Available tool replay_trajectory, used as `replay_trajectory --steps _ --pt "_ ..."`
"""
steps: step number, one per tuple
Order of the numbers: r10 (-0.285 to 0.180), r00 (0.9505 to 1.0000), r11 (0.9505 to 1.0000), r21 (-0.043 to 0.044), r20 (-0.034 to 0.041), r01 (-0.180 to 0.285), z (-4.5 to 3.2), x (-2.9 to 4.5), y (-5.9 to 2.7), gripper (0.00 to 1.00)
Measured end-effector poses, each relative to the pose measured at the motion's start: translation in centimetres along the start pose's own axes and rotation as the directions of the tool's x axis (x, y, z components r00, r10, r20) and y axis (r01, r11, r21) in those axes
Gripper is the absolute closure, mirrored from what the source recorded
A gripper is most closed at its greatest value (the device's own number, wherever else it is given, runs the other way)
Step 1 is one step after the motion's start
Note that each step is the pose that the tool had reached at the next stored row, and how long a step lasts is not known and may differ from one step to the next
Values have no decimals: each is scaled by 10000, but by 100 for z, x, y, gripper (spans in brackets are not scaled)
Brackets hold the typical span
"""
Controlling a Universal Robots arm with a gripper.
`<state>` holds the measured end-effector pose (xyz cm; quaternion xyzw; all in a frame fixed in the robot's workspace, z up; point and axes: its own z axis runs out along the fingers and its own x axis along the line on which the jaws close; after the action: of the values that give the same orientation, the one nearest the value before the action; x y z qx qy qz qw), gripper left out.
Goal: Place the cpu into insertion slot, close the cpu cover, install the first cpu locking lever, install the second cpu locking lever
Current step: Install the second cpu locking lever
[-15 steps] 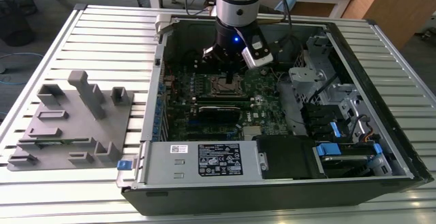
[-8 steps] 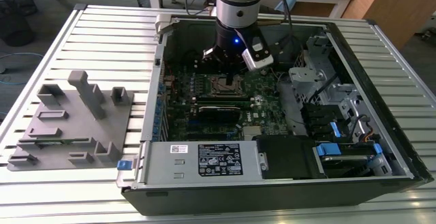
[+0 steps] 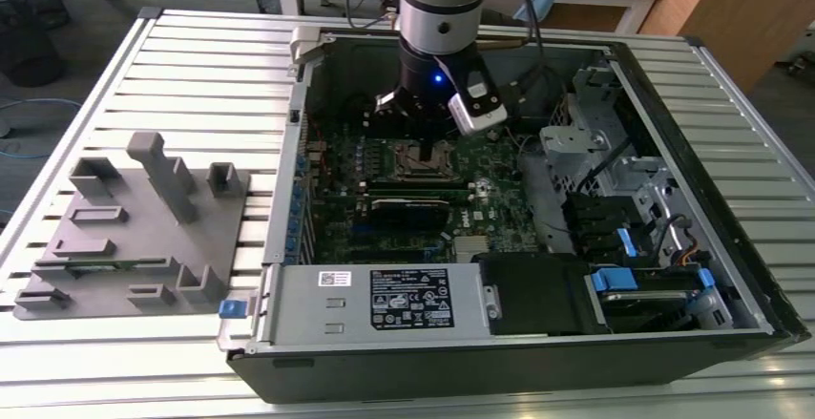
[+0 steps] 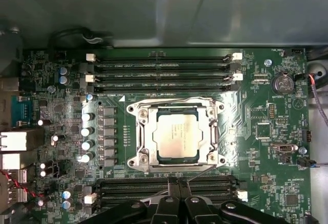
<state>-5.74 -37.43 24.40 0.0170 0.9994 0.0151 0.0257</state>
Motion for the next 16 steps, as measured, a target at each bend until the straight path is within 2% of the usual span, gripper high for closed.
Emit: replay_trajectory --steps 11,16 --pt "-1 10000 10000 30 1 1 34 84 -26 89" --pt "-2 10000 10000 43 0 2 45 92 -27 89"
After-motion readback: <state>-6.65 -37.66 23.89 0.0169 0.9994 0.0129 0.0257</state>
